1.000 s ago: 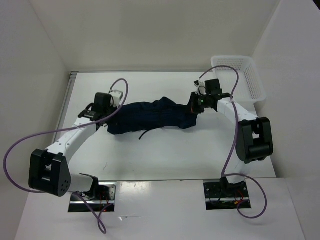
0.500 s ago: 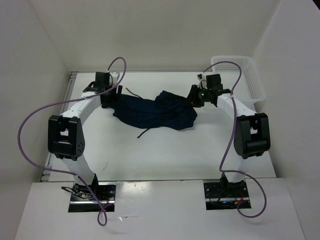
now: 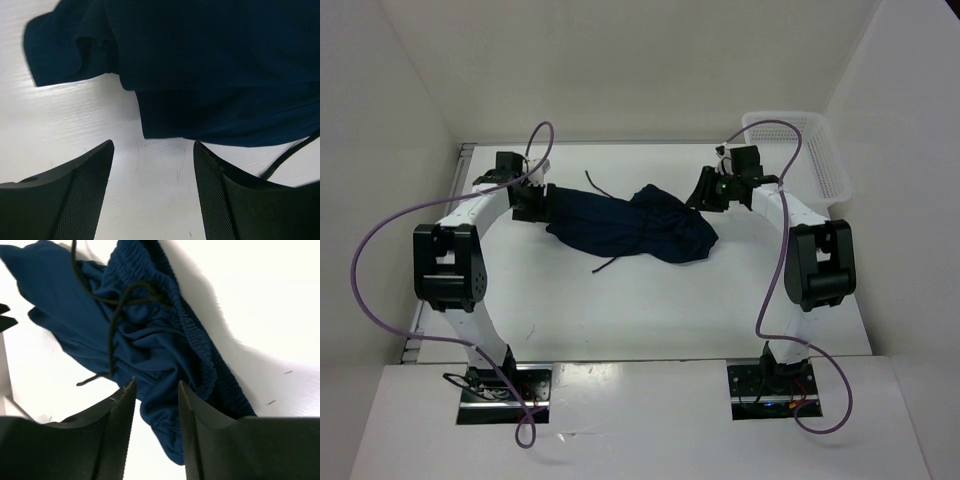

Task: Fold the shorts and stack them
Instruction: Flatten the shorts out

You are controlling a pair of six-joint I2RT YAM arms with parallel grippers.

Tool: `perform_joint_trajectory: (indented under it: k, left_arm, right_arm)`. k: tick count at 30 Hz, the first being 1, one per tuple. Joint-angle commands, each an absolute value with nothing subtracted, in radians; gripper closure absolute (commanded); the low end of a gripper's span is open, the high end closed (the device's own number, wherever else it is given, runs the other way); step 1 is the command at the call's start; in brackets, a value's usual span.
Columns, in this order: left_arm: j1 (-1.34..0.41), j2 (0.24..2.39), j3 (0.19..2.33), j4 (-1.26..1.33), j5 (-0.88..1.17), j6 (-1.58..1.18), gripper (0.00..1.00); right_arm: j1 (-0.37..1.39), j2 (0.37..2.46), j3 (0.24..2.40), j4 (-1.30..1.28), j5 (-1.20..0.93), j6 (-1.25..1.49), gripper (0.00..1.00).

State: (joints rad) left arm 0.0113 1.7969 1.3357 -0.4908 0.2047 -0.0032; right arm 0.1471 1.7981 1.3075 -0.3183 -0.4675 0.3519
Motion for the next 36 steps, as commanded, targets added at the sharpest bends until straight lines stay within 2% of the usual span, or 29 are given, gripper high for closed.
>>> perform_joint_trajectory:
  k: [1, 5, 7, 13, 14, 15, 18, 19, 23, 28, 29, 31, 32, 33, 35, 36]
  left_arm:
    - [0.038, 1.882, 1.394, -0.514, 0.337, 0.000, 0.28]
    - [0.038, 1.905, 1.381, -0.505, 0.391, 0.000, 0.28]
    - [0.038, 1.914, 1.349, -0.470, 0.356, 0.000, 0.28]
    - [0.038, 1.948, 1.348, -0.446, 0.374, 0.000, 0.29]
    - [0.038, 1.948, 1.348, -0.436, 0.397, 0.000, 0.32]
    - [0.038, 1.948, 1.348, -0.436, 0.397, 0.000, 0.40]
    - [0.028, 1.957, 1.339, -0.426, 0.397, 0.000, 0.54]
    - [0.028, 1.957, 1.339, -0.426, 0.397, 0.000, 0.65]
    - [0.028, 1.948, 1.339, -0.437, 0.408, 0.000, 0.91]
    - [0.040, 1.890, 1.339, -0.500, 0.428, 0.000, 0.96]
    - [0.040, 1.878, 1.339, -0.514, 0.428, 0.000, 0.96]
    - [0.049, 1.836, 1.339, -0.555, 0.416, 0.000, 0.96]
    - [0.049, 1.807, 1.339, -0.567, 0.416, 0.000, 0.96]
    - [0.049, 1.793, 1.348, -0.589, 0.402, 0.000, 0.96]
    - [0.049, 1.760, 1.371, -0.613, 0.388, 0.000, 0.97]
    - [0.061, 1.759, 1.391, -0.614, 0.379, 0.000, 0.99]
  right_arm:
    - [0.141, 1.804, 1.342, -0.304, -0.423, 0.324, 0.53]
    - [0.141, 1.793, 1.324, -0.344, -0.379, 0.282, 0.44]
    - [0.141, 1.784, 1.312, -0.356, -0.370, 0.282, 0.38]
    - [0.092, 1.761, 1.273, -0.345, -0.379, 0.273, 0.34]
    - [0.092, 1.761, 1.273, -0.345, -0.379, 0.273, 0.31]
    - [0.092, 1.772, 1.263, -0.345, -0.388, 0.262, 0.29]
    - [0.081, 1.798, 1.253, -0.336, -0.436, 0.253, 0.26]
    - [0.072, 1.798, 1.253, -0.336, -0.451, 0.242, 0.26]
    - [0.072, 1.801, 1.223, -0.359, -0.540, 0.233, 0.29]
    - [0.127, 1.770, 1.177, -0.328, -0.569, 0.224, 0.32]
    - [0.139, 1.785, 1.177, -0.328, -0.569, 0.224, 0.34]
    - [0.149, 1.839, 1.216, -0.363, -0.517, 0.224, 0.46]
    - [0.149, 1.859, 1.233, -0.376, -0.506, 0.236, 0.58]
    - [0.131, 1.877, 1.250, -0.388, -0.497, 0.236, 0.81]
    - [0.114, 1.916, 1.314, -0.411, -0.518, 0.248, 0.97]
    - [0.103, 1.916, 1.336, -0.423, -0.537, 0.249, 1.00]
